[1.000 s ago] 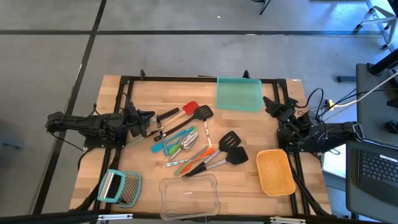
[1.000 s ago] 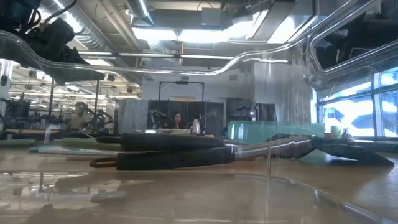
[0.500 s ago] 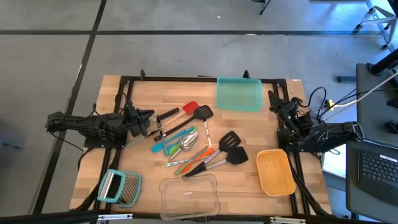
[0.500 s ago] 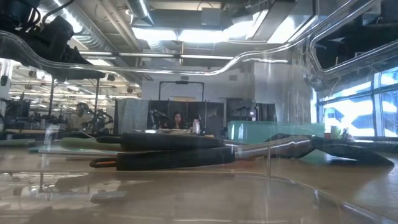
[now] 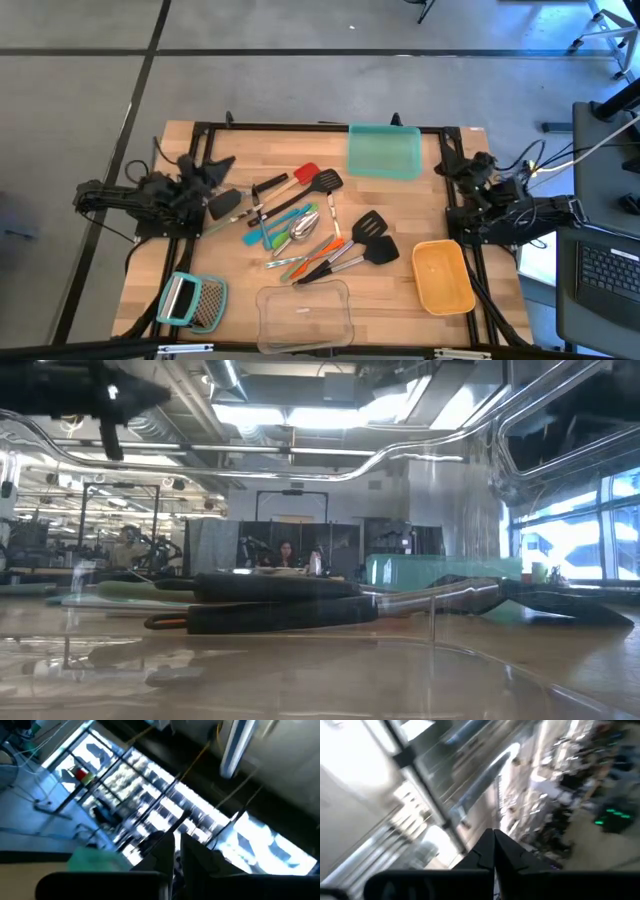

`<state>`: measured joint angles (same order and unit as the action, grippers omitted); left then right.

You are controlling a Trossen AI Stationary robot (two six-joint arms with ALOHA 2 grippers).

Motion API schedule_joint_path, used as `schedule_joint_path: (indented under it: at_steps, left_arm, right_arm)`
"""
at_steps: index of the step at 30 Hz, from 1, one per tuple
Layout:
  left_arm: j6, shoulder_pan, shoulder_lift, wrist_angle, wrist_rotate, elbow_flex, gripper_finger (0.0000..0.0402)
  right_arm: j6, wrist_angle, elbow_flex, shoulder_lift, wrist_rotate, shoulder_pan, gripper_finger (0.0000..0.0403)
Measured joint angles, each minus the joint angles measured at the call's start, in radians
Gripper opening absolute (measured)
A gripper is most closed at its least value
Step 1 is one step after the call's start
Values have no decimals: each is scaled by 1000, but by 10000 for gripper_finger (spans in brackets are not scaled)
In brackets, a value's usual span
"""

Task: Pick & Place Kitchen Items
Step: Put the black spatula into the green bin

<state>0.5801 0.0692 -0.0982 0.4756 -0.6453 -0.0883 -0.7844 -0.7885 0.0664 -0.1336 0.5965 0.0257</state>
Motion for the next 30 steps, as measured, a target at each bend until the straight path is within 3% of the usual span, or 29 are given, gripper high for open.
schedule_joint_path:
  at_steps: [4,11,17,22,27,30]
  left_arm:
    - [101,-1,-6,125,-51,-1,24]
    - [110,0,-105,133,15,-30,24]
    - [92,-2,-266,133,17,-130,24]
    - [-24,-38,-394,135,56,-297,24]
    - [-205,-90,-506,58,177,-479,24]
    - [-220,-119,-554,-57,220,-560,24]
  right_arm:
    - [71,3,94,-50,-125,0,2]
    - [226,92,317,-240,-308,0,2]
    - [323,316,503,-434,-289,-10,5]
    - [310,456,632,-553,-271,-45,25]
    - [321,589,736,-625,-295,-73,69]
    - [319,706,782,-651,-295,-80,108]
